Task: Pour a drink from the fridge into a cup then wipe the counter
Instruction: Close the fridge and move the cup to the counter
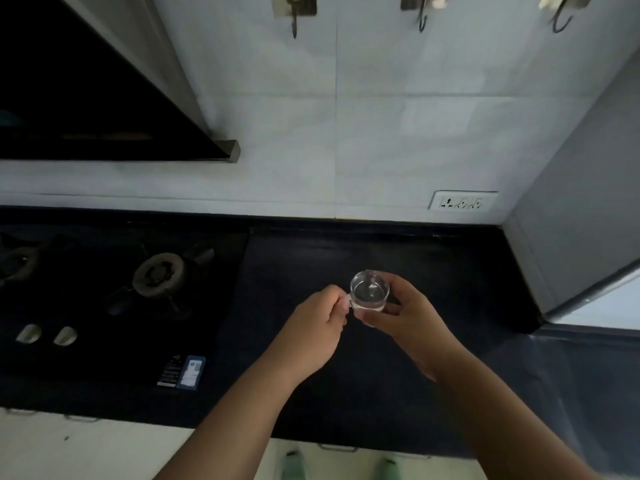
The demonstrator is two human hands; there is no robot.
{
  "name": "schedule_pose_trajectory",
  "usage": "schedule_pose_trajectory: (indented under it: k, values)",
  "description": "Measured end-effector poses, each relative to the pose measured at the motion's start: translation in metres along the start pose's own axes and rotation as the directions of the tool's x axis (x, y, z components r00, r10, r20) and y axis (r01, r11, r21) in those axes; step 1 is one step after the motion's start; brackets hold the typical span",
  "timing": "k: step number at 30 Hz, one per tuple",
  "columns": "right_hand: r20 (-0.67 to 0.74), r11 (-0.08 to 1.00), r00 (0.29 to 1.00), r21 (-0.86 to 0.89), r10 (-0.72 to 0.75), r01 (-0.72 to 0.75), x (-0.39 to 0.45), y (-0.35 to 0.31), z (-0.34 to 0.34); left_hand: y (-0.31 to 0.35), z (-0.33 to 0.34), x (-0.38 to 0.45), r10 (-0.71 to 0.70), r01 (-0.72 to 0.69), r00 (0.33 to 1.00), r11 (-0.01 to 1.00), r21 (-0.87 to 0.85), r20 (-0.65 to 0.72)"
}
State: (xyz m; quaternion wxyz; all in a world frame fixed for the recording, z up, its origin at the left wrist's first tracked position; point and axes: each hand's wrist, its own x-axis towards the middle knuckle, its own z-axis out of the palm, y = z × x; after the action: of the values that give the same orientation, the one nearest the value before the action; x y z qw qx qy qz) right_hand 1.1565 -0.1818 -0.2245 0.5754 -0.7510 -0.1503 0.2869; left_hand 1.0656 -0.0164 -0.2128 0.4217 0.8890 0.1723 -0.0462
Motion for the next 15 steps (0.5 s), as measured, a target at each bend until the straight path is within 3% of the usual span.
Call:
schedule_pose_trajectory:
  k: [6, 15]
  values:
    - [-0.034, 0.993, 0.993, -0.01, -0.114, 0.114, -0.014, -0.04, 0.012, 0.016, -0.038, -0.018, 0.054, -0.062, 0.997, 0.99, -0.124, -0.061]
    - [0.073, 0.985, 0.982, 0.017, -0.172, 0.172, -0.027, -0.068, 0.011, 0.036, -0.054, -0.042, -0.064, 0.03, 0.991, 0.963, -0.268, -0.12]
